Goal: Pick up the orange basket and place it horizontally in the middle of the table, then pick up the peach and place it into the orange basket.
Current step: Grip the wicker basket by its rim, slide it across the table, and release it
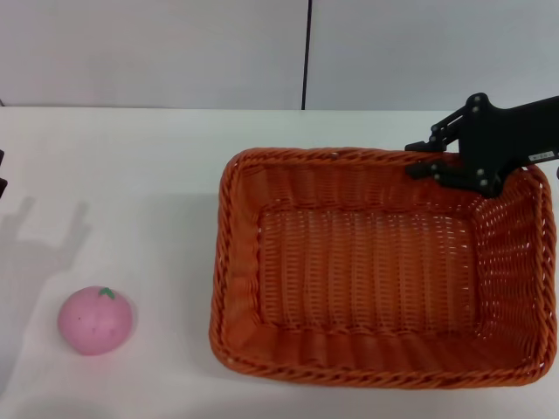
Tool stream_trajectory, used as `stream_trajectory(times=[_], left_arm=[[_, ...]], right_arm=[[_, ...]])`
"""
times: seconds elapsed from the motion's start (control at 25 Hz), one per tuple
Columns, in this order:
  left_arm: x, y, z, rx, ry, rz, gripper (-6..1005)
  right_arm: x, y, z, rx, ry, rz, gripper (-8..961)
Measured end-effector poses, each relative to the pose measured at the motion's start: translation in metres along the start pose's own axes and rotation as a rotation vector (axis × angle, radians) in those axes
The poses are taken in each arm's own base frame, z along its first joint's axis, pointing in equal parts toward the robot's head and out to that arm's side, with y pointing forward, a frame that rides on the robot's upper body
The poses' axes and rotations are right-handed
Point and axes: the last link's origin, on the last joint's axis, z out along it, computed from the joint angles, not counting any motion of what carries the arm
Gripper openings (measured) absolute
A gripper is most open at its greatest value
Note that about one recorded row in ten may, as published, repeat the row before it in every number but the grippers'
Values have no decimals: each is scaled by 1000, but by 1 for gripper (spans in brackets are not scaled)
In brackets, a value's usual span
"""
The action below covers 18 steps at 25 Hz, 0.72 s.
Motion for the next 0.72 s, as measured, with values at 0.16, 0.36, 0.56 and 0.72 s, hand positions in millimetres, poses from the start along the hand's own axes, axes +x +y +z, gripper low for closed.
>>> stream_trajectory(times=[0.16, 0.36, 0.56, 0.72], left_arm=[[0, 0, -1, 1, 0, 0, 816], [0, 0, -1, 0, 0, -1, 815], [0, 0, 0, -1, 1, -1, 815], [-1, 0, 2, -1, -3, -2, 814]], right_arm=[[3, -3, 1, 24, 22, -46, 169], [7, -6, 4, 47, 56, -67, 180], [12, -8, 8, 98, 81, -87, 190], [13, -8, 13, 134, 88, -124, 198]])
